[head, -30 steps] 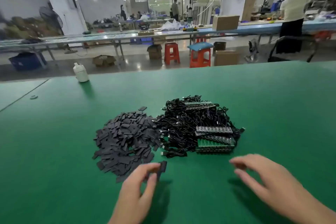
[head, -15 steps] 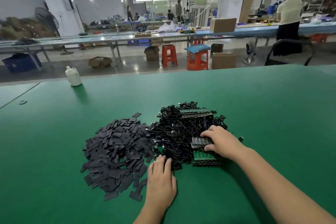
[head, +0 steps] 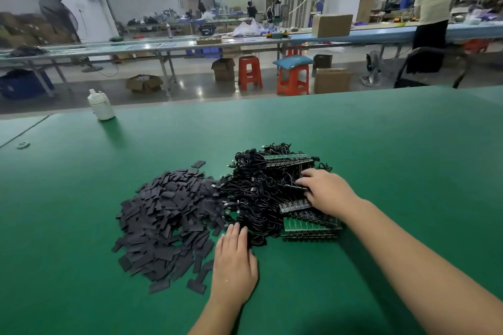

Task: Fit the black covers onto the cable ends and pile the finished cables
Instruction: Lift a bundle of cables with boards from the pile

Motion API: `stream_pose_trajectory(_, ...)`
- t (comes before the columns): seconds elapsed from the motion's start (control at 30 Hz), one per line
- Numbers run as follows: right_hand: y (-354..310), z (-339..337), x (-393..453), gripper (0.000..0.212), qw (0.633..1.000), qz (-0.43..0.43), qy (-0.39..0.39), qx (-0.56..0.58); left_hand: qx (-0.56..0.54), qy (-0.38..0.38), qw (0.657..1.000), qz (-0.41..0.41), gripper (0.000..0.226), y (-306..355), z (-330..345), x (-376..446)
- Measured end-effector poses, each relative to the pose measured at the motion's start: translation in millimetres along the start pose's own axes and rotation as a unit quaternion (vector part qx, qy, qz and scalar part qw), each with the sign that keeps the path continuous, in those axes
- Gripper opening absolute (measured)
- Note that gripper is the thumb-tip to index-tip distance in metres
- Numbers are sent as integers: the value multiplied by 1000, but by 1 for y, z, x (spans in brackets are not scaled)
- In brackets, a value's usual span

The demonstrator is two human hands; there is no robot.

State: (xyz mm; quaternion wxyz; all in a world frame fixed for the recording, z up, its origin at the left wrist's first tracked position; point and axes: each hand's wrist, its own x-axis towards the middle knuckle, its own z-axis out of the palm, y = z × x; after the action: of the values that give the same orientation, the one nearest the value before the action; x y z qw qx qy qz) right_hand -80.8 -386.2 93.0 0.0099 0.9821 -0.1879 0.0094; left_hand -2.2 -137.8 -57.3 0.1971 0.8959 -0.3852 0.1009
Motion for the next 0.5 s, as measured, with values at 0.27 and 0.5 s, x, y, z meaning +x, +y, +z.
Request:
stream_pose_trajectory(0.27, 7, -52, 12, 15, 981, 74, 110, 141, -21, -20, 999, -15, 60, 1, -4, 0)
stream_pose_trajectory(0.5, 4, -165, 23, 19, 966, 64, 107, 227, -30, -15, 999, -16, 60, 0, -2, -1)
